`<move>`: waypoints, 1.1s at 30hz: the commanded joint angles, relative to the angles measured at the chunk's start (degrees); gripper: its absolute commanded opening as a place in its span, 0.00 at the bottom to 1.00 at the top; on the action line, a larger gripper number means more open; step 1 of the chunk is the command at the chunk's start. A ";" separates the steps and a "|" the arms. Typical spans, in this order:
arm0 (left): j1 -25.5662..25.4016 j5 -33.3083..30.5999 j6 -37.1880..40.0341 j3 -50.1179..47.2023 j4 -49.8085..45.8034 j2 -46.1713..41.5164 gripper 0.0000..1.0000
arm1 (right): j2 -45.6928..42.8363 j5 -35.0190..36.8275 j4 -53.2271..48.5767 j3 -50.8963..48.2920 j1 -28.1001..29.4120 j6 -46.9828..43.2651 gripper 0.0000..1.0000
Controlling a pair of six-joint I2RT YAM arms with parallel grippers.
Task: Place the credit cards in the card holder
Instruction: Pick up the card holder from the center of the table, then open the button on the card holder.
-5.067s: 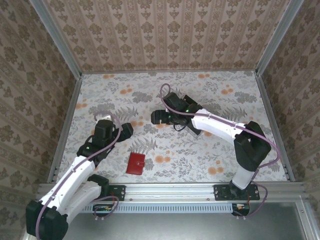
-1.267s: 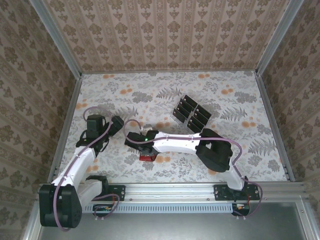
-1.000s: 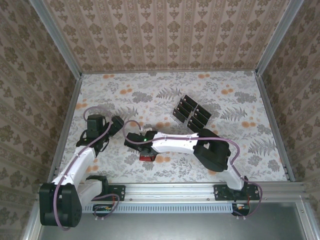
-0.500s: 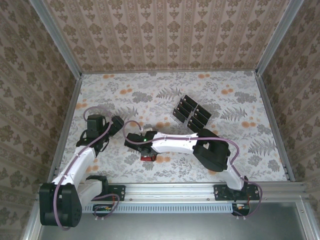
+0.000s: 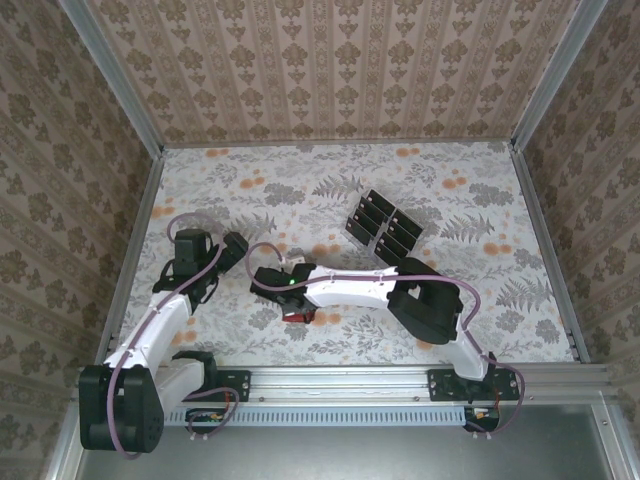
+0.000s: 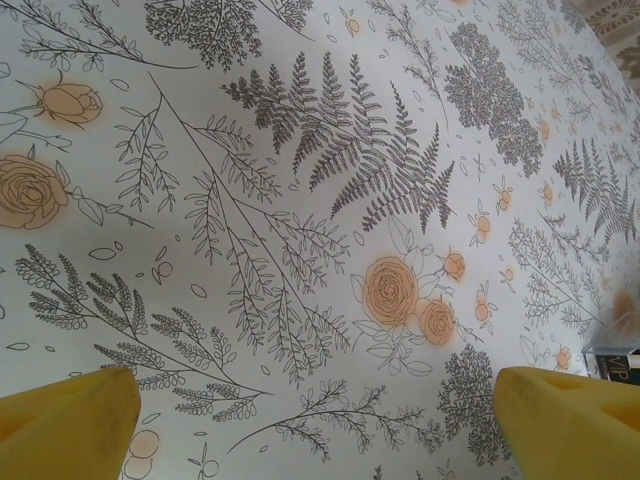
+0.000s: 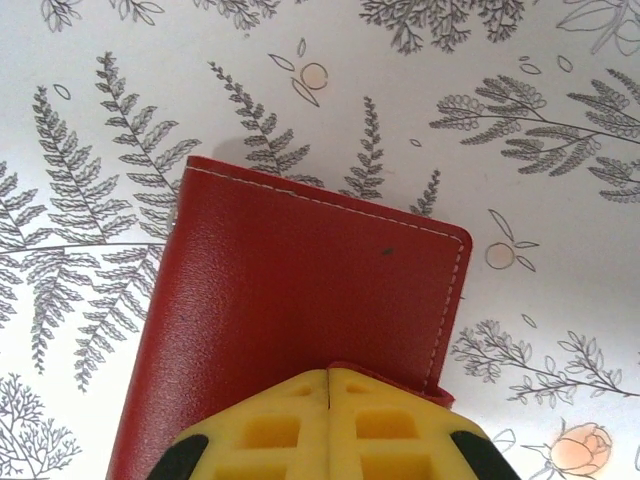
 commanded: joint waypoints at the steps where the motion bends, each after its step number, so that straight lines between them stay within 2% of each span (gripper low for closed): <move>1: -0.09 3.09 1.11 0.18 1.20 0.42 1.00 | -5.02 0.97 1.66 -3.53 -1.50 -2.41 0.00; 5: -1.01 7.33 2.05 0.28 2.63 2.05 1.00 | -9.76 -0.67 6.21 -7.99 -2.93 -3.56 0.00; 12: -6.91 12.42 1.27 -0.89 9.87 6.84 1.00 | -15.51 -4.95 13.84 -15.51 -6.00 -2.97 0.00; 19: -13.40 13.49 -3.19 -3.69 20.69 11.37 0.98 | -19.87 -8.35 19.09 -20.78 -8.08 -1.39 0.00; 33: -18.58 12.20 -14.85 -9.16 42.64 15.57 0.94 | -25.92 -9.53 20.20 -20.12 -9.37 -1.21 0.00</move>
